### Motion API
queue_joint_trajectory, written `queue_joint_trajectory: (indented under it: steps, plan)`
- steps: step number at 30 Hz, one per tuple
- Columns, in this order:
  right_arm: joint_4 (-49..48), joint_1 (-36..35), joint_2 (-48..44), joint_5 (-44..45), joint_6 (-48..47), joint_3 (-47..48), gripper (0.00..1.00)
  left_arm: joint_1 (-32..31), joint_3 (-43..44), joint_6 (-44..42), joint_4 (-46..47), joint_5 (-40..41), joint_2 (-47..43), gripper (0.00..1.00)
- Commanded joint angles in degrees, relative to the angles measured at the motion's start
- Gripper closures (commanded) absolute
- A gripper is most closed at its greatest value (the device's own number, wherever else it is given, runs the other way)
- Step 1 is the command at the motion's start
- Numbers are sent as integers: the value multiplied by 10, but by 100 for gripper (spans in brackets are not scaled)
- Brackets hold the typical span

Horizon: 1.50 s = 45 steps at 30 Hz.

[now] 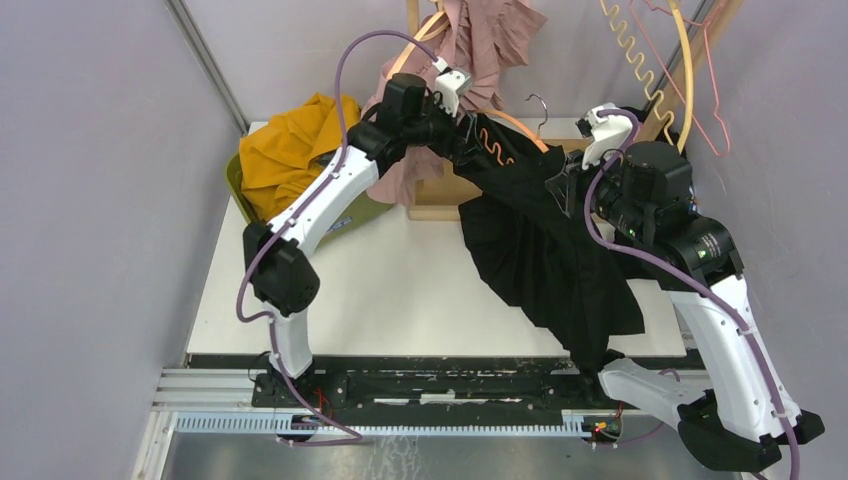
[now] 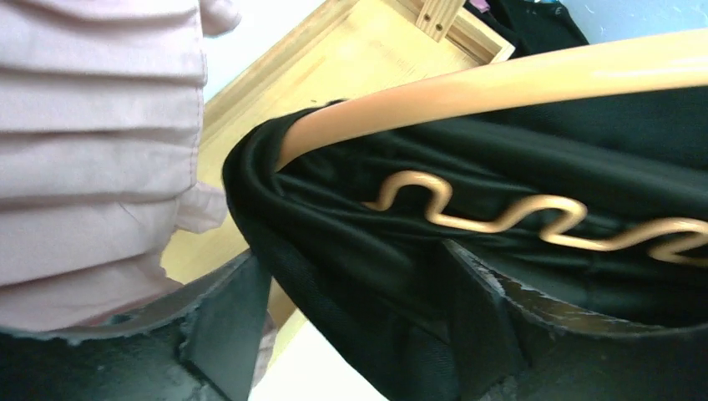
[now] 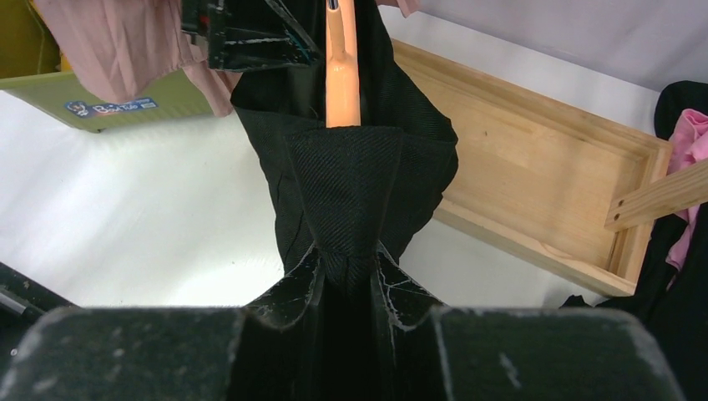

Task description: Remove the skirt from the hanger

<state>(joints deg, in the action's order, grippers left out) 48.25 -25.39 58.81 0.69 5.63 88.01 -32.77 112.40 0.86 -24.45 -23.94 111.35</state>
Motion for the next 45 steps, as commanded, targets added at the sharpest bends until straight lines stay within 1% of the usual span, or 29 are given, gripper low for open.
queue_joint_trajectory:
  steps: [1, 4, 8, 13, 16, 19, 21, 26, 32, 36, 40, 45]
  plan:
    - [-57, 1, -6, -17, -5, 34, 99, -14, 5, -82, 2, 21, -95, 18]
    - [-59, 1, -5, -24, 0, 30, 99, -14, 5, -107, 1, 40, -127, 12]
    - [-59, 1, -3, -36, 9, 30, 99, -20, -9, -145, 20, 33, -146, 10]
    - [-63, 1, -5, -45, 17, 23, 99, -43, -18, -213, 41, -3, -132, 9]
    - [-63, 1, -5, -45, 19, 24, 99, -46, -10, -229, 43, -33, -118, 9]
    - [-63, 1, -6, -44, 19, 26, 99, -47, -8, -241, 39, -49, -111, 5]
    - [-59, 1, -5, -47, 19, 26, 99, -47, -8, -251, 35, -55, -106, 4]
    - [-54, 1, -4, -64, 27, 21, 99, -48, 9, -252, 44, -57, -89, 4]
    - [-33, 1, -4, -108, 35, 25, 99, -49, 43, -249, 55, -65, -59, 4]
    - [-16, 1, -5, -125, 39, 24, 99, -50, 62, -260, 58, -92, -50, 5]
    - [-10, 1, -7, -126, 33, 28, 99, -49, 80, -279, 44, -124, -59, 7]
    - [-18, 1, -4, -127, 32, 27, 99, -49, 84, -288, 44, -134, -59, 9]
